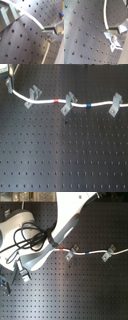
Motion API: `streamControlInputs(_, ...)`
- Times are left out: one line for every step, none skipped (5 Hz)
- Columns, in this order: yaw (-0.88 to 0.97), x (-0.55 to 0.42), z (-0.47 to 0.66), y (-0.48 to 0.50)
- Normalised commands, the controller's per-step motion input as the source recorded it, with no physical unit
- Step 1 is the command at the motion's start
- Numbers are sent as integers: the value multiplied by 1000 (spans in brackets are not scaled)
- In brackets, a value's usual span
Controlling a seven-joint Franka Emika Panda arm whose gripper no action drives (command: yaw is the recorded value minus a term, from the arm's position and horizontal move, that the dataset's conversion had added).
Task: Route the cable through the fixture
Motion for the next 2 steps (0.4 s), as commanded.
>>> streamControlInputs(26, 494, -572, -111)
streamControlInputs(140, 522, -560, -65)
